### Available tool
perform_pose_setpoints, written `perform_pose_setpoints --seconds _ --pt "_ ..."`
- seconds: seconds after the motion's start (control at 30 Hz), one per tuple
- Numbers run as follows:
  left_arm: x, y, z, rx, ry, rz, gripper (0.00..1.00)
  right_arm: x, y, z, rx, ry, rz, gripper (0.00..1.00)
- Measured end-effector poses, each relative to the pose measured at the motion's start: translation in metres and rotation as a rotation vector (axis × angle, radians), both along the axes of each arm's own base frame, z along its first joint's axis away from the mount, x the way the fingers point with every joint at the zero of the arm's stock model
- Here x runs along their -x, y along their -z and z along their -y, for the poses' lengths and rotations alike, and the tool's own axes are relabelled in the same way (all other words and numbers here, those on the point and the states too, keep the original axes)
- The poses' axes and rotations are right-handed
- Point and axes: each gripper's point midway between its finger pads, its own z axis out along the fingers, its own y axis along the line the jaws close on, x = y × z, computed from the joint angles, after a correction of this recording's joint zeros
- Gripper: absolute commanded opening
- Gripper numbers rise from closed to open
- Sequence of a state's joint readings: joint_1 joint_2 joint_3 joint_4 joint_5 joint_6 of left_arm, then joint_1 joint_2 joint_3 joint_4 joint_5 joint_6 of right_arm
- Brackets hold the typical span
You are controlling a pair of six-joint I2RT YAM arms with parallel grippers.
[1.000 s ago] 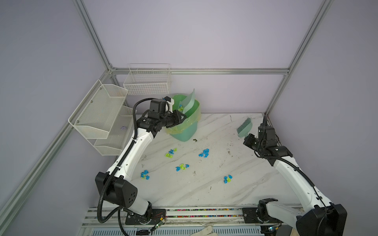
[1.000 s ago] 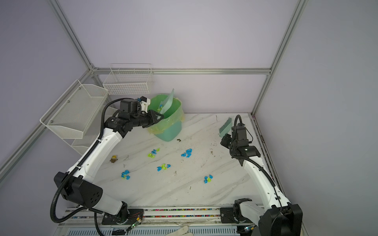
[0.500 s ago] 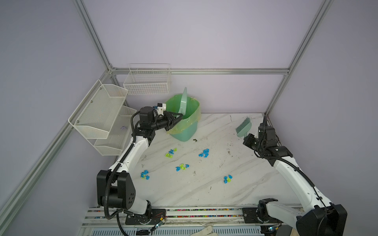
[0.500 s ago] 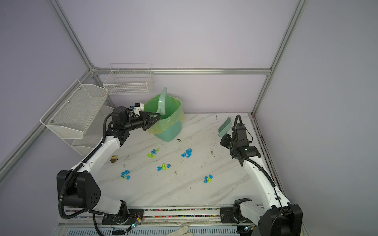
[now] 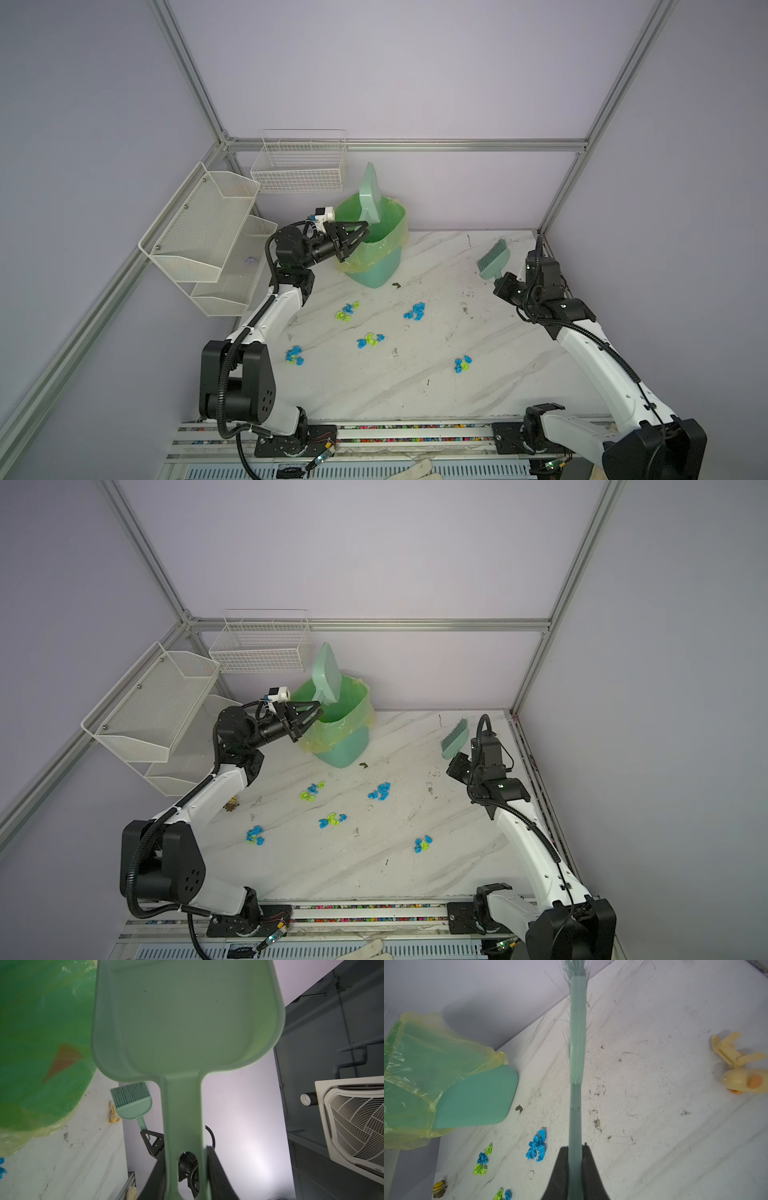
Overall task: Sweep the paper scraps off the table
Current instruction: 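Tip the dustpan over the green bin with the left gripper to empty scraps, then lower the empty dustpan back onto the table near the scraps with the left gripper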
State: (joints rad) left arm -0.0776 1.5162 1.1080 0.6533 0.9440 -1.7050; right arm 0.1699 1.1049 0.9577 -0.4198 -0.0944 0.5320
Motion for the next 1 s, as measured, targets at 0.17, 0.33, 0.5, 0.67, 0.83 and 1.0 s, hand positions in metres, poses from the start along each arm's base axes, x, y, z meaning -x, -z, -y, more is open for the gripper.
perform_pose_setpoints --seconds 0.17,0.33,0.5,0.67,0.83,1.0 --pt "0.001 -0.003 0.000 0.028 0.013 0.000 0.00 0.001 -0.002 0.000 -0.003 0.001 0.007 0.00" --pt "0.003 0.000 0.000 0.009 0.011 -0.006 0.00 0.002 -0.002 -0.002 -0.009 -0.007 0.003 0.00" --pt "0.016 0.009 -0.002 -0.087 -0.007 -0.029 0.00 0.003 -0.002 -0.005 -0.024 -0.021 -0.002 0.00" --pt "0.038 0.003 -0.003 -0.176 -0.012 0.011 0.00 0.004 -0.003 -0.008 -0.031 -0.042 -0.008 0.00" --pt "0.051 0.004 0.004 -0.252 0.007 0.022 0.00 0.005 -0.019 -0.011 -0.034 -0.064 0.026 0.00" --pt "0.071 0.001 0.024 -0.349 0.046 0.057 0.00 0.003 -0.036 -0.015 -0.012 -0.111 0.067 0.00"
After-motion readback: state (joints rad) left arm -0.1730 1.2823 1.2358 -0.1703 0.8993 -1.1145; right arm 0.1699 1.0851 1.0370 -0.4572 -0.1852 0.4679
